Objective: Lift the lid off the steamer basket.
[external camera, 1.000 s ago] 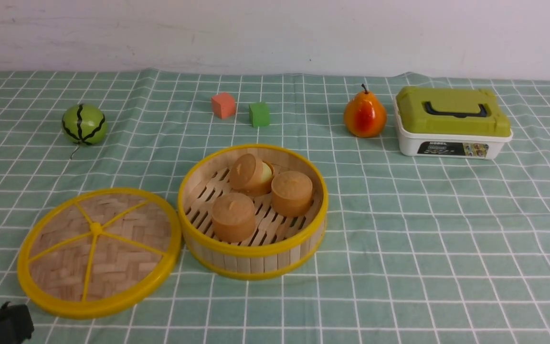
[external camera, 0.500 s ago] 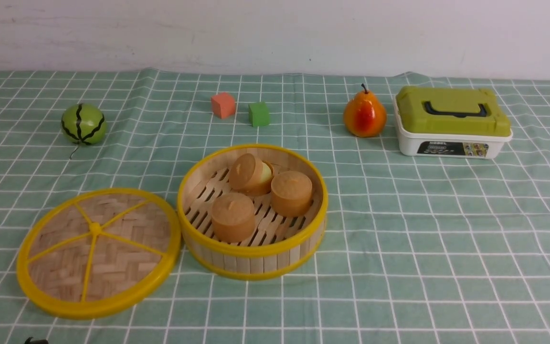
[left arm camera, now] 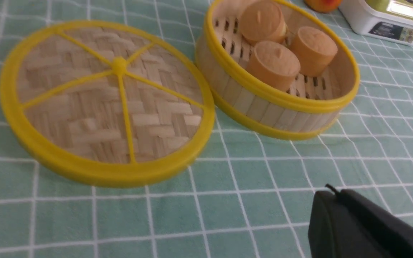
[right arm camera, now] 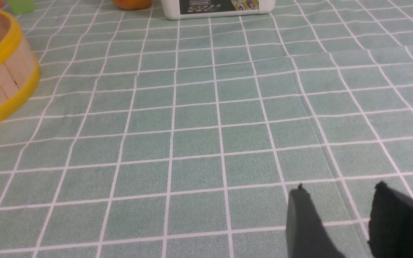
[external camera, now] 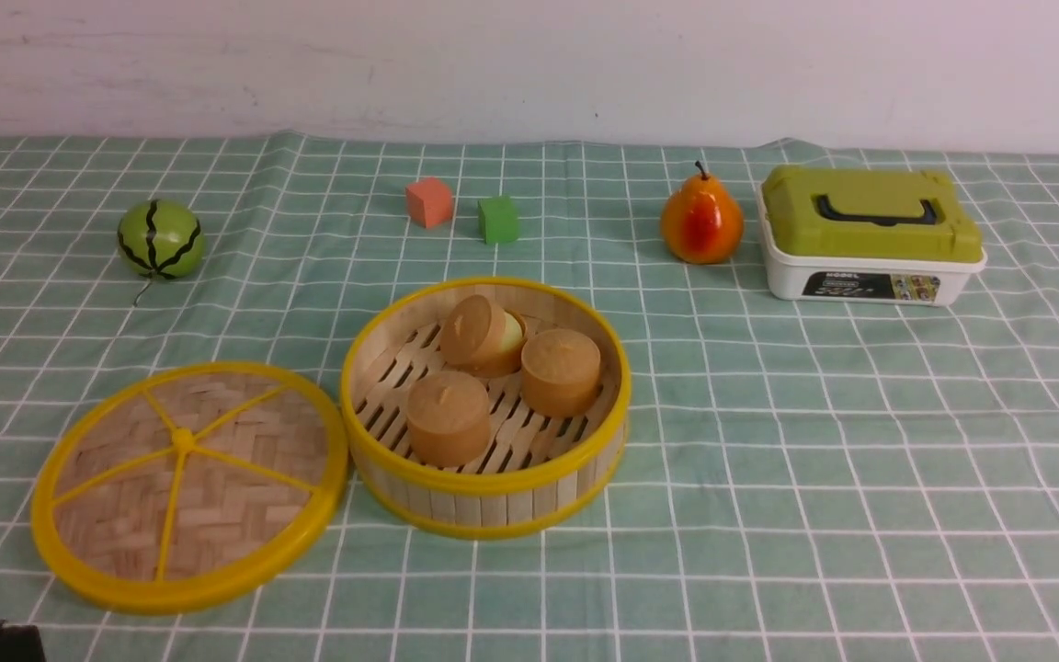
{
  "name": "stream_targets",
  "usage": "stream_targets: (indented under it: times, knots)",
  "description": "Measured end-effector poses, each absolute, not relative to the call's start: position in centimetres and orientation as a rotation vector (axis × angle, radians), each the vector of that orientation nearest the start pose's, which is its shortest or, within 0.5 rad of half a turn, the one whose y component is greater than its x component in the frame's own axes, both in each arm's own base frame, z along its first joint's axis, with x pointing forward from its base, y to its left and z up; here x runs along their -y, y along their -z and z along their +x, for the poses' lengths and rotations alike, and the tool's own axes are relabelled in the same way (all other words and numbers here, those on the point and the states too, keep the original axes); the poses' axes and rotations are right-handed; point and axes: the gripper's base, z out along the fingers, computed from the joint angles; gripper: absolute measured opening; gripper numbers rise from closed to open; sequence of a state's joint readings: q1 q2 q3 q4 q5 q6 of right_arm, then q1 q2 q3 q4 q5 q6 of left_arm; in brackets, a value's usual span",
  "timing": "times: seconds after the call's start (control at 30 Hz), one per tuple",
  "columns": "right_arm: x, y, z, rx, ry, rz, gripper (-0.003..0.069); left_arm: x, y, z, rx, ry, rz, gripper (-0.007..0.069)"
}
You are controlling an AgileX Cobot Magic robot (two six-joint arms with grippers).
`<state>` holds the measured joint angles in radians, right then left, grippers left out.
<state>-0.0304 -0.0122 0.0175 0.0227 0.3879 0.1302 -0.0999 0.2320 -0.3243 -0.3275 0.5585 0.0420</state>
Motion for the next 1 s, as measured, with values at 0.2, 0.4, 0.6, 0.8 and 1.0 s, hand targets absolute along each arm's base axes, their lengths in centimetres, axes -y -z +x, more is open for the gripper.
stream_targets:
  times: [0.2, 0.4, 0.6, 0.8, 1.0]
  knots:
    - [0.1, -17.3, 5.2, -1.870, -0.091, 0.164, 0.0241, 0.9, -24.1, 5.3, -1.831, 0.294, -0.132, -0.0013]
    - [0.1, -17.3, 5.2, -1.870, -0.091, 0.164, 0.0241, 0.5, -18.6, 5.3, -1.838, 0.243, -0.150, -0.0013]
    - [0.1, -17.3, 5.2, -1.870, -0.091, 0.164, 0.0241, 0.4, -17.0, 5.2, -1.882, 0.239, -0.157, -0.0011]
    - [0.1, -17.3, 5.2, -1.870, -0.091, 0.164, 0.0241, 0.4, -17.0, 5.2, -1.886, 0.239, -0.158, -0.0005]
    - [0.1, -17.3, 5.2, -1.870, -0.091, 0.164, 0.0241, 0.4, -17.0, 5.2, -1.886, 0.239, -0.158, -0.0001]
